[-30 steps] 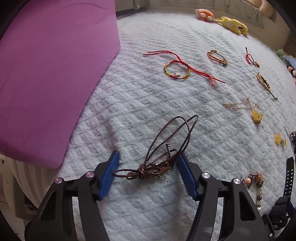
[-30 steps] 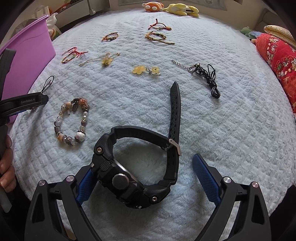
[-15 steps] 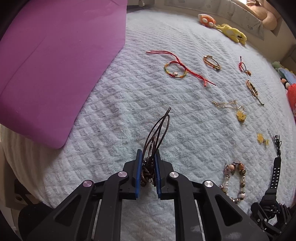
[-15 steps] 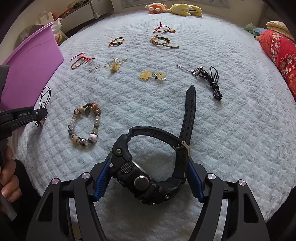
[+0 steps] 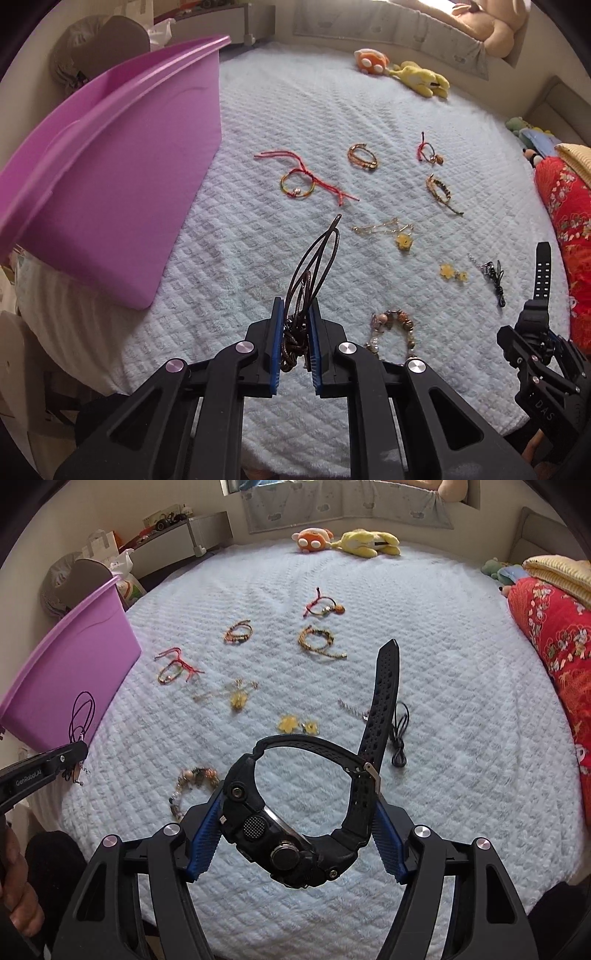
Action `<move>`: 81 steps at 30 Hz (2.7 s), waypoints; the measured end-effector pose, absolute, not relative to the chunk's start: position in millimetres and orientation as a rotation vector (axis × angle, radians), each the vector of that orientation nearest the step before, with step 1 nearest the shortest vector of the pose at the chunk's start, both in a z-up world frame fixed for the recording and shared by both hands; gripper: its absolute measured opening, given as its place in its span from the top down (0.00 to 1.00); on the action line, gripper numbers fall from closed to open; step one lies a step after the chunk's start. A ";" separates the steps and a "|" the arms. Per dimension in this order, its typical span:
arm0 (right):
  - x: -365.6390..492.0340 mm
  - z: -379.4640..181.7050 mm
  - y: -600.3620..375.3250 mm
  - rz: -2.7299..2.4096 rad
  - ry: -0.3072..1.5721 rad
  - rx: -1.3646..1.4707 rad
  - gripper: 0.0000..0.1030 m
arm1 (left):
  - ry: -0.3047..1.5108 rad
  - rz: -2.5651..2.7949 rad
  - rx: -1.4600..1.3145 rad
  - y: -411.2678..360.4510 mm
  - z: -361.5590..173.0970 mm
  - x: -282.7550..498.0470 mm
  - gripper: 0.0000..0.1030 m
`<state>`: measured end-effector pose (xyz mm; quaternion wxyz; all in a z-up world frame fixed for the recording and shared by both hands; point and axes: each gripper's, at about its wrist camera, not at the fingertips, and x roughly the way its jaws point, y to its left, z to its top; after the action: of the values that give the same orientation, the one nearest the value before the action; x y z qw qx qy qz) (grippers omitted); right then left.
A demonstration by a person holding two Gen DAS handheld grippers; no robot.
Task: Organize jewelry
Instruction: 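Carry the pendant and the watch in both grippers over the pink tub, then open both grippers to drop the pendant and watch into the tub, then withdraw both tools from the tub back over the bed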
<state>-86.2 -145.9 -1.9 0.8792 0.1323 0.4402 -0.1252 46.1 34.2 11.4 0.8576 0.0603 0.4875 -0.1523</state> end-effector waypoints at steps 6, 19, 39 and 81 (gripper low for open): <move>-44.5 60.5 -127.0 -0.161 0.838 0.232 0.33 | 0.966 -0.319 0.086 48.2 69.3 57.9 0.88; 97.9 150.3 -10.4 0.176 0.759 0.114 0.33 | 0.913 -0.064 -0.010 165.0 139.8 145.2 0.88; 254.7 107.1 142.8 0.372 1.050 0.022 0.33 | 1.095 0.111 -0.051 273.5 81.8 232.2 0.87; 248.0 113.4 114.0 0.248 1.072 -0.021 0.32 | 1.078 0.141 -0.022 267.5 96.0 216.4 0.20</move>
<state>248.0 114.0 113.4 0.8523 -0.0102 0.5095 0.1179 216.4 267.5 96.0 0.8557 -0.0103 0.5130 0.0671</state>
